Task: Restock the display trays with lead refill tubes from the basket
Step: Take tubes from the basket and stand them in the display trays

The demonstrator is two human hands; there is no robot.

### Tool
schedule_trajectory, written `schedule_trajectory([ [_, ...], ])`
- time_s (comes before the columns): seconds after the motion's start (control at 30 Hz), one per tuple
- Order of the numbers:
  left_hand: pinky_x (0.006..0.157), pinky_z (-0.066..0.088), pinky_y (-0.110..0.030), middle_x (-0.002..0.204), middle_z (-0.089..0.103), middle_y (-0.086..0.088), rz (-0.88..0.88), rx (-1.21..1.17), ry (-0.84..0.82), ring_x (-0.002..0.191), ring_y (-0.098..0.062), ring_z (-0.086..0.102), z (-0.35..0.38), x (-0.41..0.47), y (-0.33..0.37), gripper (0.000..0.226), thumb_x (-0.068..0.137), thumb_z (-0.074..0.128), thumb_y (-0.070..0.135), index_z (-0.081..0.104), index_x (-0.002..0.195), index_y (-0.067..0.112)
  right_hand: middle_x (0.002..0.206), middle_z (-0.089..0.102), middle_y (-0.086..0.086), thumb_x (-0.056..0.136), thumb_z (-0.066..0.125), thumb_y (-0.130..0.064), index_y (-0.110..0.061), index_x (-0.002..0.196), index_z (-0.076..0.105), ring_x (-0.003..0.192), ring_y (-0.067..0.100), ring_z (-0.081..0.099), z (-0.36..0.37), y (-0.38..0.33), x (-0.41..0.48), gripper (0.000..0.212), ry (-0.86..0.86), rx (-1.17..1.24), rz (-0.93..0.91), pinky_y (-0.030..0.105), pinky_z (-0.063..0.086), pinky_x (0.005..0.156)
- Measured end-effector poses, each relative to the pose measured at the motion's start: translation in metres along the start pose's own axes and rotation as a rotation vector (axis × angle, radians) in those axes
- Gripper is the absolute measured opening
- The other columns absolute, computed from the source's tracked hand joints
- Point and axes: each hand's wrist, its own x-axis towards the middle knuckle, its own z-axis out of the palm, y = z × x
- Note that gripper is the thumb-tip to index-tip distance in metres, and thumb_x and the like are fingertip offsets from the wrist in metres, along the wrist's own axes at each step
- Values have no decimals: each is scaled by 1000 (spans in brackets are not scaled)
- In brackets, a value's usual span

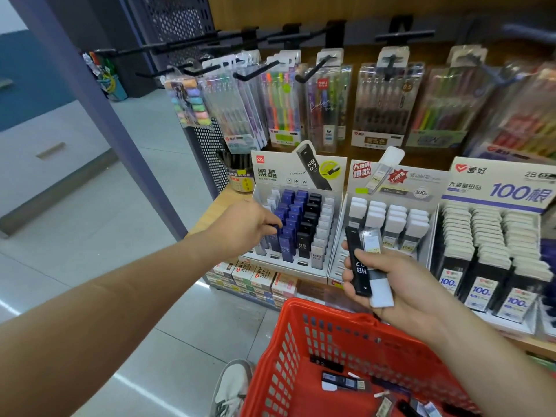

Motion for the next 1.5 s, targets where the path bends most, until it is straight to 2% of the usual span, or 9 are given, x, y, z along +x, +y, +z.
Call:
schedule_trajectory([
  [0.13,87,38,-18,110,59,-4,40,42,44,104,-22,54,10,0,1,26,95,56,15,67,118,11,73,70,15,86,61,-1,2,111,57,62,22,71,-1,1,-1,25,-7,-34,-36,33,59,51],
  [0.3,76,40,-23,97,66,0,-56,62,170,94,-18,57,12,2,4,10,89,62,12,69,95,15,63,66,8,75,67,-1,-10,80,59,52,14,45,0,4,-2,13,-6,-39,-52,16,36,37],
  [0.43,82,40,-23,90,65,5,-52,-26,250,90,-13,53,4,-2,17,12,90,62,18,74,94,16,87,61,19,71,71,-1,-16,93,59,51,14,43,0,8,-1,29,7,-61,-60,18,37,37],
  [0.63,58,50,-24,84,73,-9,-243,-856,-389,65,-18,64,-14,-20,77,33,88,61,40,65,98,8,72,64,6,90,58,8,-19,104,61,51,15,53,1,8,2,30,65,-35,-153,16,30,32],
  [0.77,57,51,-25,78,71,-14,-198,-953,-332,60,-16,65,-10,-24,89,14,88,67,18,59,95,10,76,62,5,89,63,2,-16,94,54,52,13,50,-2,7,4,21,134,-83,-195,16,26,32],
  [1.03,72,58,-31,80,72,-7,-108,-667,163,67,-12,66,-39,-9,72,7,86,68,18,72,93,18,89,61,10,94,64,-17,-11,105,58,54,14,43,-9,1,0,14,141,-165,-95,19,27,36],
  [1.13,65,41,-11,81,68,8,62,-266,134,69,2,56,-59,-9,57,12,92,61,22,72,96,21,101,62,18,92,57,3,-5,102,52,61,16,56,-12,-4,-1,14,118,-93,-76,22,39,42],
  [1.27,84,45,-28,95,66,3,184,-6,75,90,-13,58,-60,-10,44,13,89,65,22,73,99,18,106,70,25,97,48,6,-1,123,47,80,28,70,-15,-7,-1,26,78,-28,-113,33,60,64],
  [1.5,85,48,-33,98,70,-2,199,45,81,92,-21,63,-20,-13,39,19,87,67,24,72,103,16,90,69,15,95,59,-5,5,107,64,60,19,69,-18,-5,-2,17,153,-168,-204,21,55,48],
])
